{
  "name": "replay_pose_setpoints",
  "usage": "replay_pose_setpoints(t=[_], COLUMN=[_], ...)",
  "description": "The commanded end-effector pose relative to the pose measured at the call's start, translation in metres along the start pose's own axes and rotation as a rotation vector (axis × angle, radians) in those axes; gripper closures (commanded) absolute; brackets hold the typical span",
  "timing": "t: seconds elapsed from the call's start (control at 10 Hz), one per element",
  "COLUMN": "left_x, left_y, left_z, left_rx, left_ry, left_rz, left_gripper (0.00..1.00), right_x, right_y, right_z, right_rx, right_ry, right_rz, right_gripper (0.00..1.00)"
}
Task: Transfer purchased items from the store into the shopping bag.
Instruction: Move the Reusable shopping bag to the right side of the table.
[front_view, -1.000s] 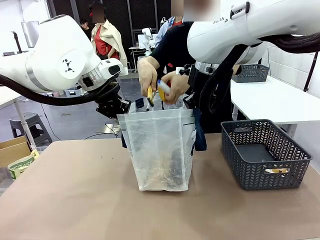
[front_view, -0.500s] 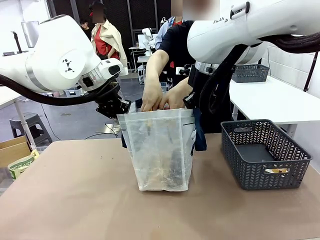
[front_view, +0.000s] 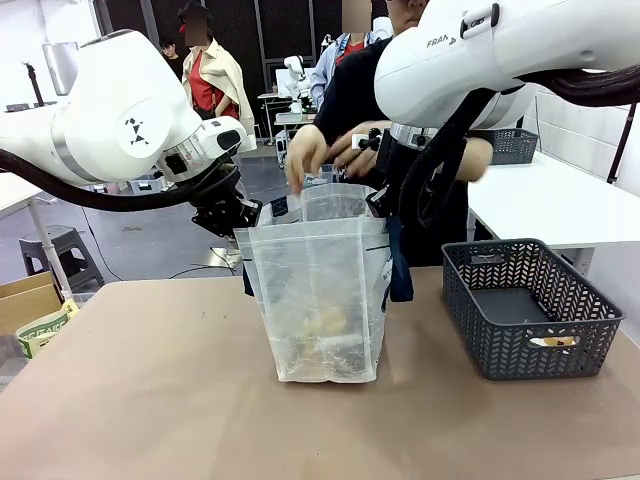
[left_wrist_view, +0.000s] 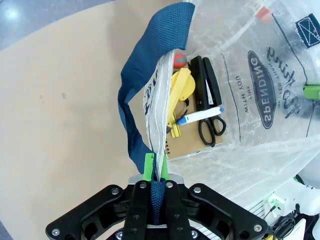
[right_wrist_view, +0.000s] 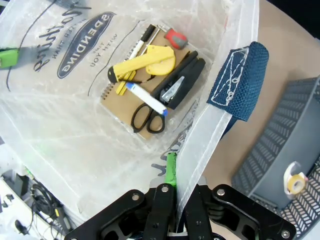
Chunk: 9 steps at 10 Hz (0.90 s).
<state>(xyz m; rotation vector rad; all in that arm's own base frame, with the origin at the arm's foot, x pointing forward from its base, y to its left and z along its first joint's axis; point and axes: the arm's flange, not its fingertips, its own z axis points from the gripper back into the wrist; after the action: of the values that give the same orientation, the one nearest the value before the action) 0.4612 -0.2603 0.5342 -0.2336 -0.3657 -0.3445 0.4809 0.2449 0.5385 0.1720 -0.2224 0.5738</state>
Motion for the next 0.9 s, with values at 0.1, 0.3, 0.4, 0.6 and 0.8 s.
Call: replay_pose_setpoints(t=[0.1,0.3,0.4,0.6,0.8], left_x=[-0.0009,-0.0009,-0.0009,-0.0009,-0.0009], left_y=[0.0031,0.0031,0.0031,0.0031,0.0031], left_z=[0.0016,0.0016,0.0016,0.0016,0.0016], left_rx=[0.006,0.006,0.006,0.006,0.006], left_ry=[-0.004,-0.004,-0.004,-0.004,-0.004], left_rz=[0.015,0.015,0.015,0.015,0.015], left_gripper=[1.0,1.0,1.0,1.0,1.0], right_x=[-0.0007,-0.0007,-0.0007,-0.0007,-0.0007], right_y=[-0.0029,-0.0029,-0.0029,-0.0029,-0.0029], right_z=[0.0025,0.0025,0.0025,0.0025,0.0025], right_rx=[-0.003,-0.003,-0.003,-0.003,-0.003], right_ry=[-0.004,-0.004,-0.004,-0.004,-0.004], right_rz=[-0.004,-0.004,-0.004,-0.004,-0.004], right_gripper=[1.0,1.0,1.0,1.0,1.0])
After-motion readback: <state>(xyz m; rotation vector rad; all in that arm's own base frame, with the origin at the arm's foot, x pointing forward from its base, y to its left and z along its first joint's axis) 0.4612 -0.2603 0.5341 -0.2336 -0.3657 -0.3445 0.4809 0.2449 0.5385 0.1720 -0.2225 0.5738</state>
